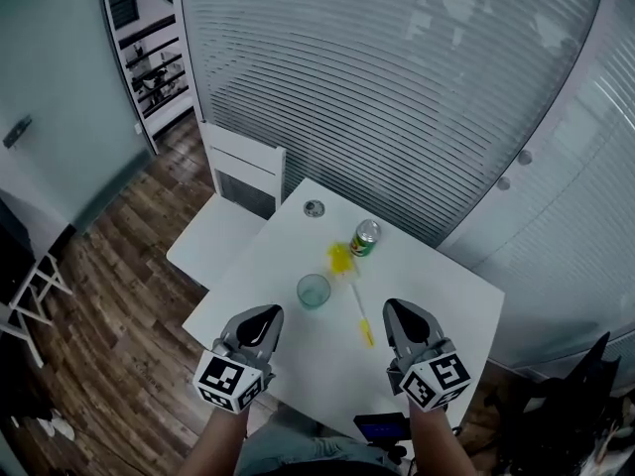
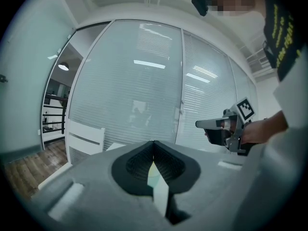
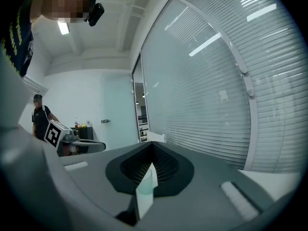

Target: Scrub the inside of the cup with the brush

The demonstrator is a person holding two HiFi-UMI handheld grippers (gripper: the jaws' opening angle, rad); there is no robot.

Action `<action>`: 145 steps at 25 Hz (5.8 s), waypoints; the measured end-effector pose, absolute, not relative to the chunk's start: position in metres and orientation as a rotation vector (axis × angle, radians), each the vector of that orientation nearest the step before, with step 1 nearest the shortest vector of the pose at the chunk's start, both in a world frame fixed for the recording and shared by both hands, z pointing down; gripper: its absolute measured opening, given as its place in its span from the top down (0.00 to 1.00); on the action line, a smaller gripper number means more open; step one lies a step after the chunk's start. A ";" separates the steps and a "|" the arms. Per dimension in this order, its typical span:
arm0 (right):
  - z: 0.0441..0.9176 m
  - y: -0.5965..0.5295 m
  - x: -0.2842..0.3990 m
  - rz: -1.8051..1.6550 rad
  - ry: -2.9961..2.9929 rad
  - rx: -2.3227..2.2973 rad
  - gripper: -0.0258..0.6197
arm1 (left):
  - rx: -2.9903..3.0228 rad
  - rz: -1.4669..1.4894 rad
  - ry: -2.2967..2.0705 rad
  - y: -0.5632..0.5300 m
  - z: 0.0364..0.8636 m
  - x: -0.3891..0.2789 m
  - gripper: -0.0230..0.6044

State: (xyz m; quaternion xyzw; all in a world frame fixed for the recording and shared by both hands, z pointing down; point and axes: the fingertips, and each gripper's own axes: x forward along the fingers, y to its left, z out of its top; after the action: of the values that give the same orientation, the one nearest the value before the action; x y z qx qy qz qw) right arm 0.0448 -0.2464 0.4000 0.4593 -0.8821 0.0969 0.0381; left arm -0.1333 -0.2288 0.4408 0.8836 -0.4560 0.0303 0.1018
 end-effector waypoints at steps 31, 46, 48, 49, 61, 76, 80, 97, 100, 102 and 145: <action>0.527 -0.284 0.044 0.468 -2.467 1.305 0.82 | 2.546 0.228 -1.037 -0.263 0.534 -0.096 0.59; 0.587 -0.288 0.035 0.454 -2.361 1.232 0.76 | 2.504 0.291 -1.038 -0.291 0.581 -0.075 0.33; 0.595 -0.287 0.032 0.446 -2.353 1.223 0.76 | 2.528 0.314 -1.043 -0.294 0.584 -0.073 0.30; 0.599 -0.286 0.032 0.447 -2.345 1.218 0.76 | 2.539 0.322 -1.051 -0.296 0.585 -0.072 0.29; 0.632 -0.284 0.038 0.451 -2.265 1.202 0.71 | 2.608 0.297 -1.046 -0.314 0.590 -0.053 0.22; 0.640 -0.289 0.036 0.384 -2.218 1.193 0.71 | 2.634 0.274 -1.021 -0.325 0.595 -0.039 0.22; 0.640 -0.293 0.034 0.379 -2.210 1.199 0.72 | 2.659 0.281 -1.000 -0.326 0.595 -0.034 0.22; 0.645 -0.306 0.035 0.316 -2.159 1.202 0.88 | 2.715 0.300 -0.993 -0.322 0.589 -0.043 0.29; 0.640 -0.302 0.036 0.330 -2.180 1.193 0.88 | 2.728 0.320 -0.966 -0.319 0.589 -0.045 0.29; 0.634 -0.298 0.035 0.341 -2.198 1.182 0.88 | 2.743 0.359 -0.946 -0.315 0.589 -0.046 0.29; 0.494 -0.198 0.044 -0.043 -2.366 0.646 0.88 | 2.821 0.763 -1.030 -0.268 0.560 -0.062 0.29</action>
State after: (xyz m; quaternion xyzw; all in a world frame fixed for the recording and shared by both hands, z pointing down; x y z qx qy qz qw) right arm 0.0436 -0.1977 0.4944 0.2480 -0.9080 -0.0164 0.3373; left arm -0.0617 -0.2685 0.5597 0.9102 -0.3322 0.2463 0.0214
